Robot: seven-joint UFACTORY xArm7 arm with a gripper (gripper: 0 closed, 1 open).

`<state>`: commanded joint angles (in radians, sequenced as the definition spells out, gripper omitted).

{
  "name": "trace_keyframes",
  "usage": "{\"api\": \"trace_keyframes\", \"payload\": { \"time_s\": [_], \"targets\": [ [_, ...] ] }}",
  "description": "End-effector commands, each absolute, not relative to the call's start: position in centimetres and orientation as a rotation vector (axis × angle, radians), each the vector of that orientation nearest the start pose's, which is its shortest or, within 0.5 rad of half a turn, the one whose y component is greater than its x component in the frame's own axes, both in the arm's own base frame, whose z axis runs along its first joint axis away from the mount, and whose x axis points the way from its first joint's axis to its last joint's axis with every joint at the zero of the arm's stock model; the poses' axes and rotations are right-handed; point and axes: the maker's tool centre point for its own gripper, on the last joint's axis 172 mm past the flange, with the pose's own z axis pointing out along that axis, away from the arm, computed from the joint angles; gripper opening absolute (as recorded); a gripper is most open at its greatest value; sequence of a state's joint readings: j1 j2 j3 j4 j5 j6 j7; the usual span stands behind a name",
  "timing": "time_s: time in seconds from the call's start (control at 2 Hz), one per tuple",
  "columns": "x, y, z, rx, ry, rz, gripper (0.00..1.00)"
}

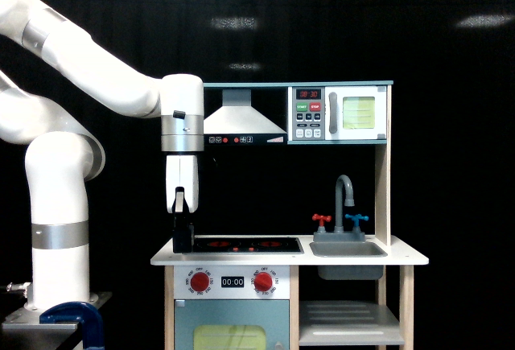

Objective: Open the oven door

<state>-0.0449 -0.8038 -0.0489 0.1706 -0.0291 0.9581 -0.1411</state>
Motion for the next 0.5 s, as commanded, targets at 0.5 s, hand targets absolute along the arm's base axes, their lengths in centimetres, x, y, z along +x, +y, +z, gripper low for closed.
{"api": "trace_keyframes", "payload": {
  "time_s": [0.5],
  "targets": [
    [25.7,-2.0,11.3,-3.095,-0.367,-0.078,1.0]
  ]
}}
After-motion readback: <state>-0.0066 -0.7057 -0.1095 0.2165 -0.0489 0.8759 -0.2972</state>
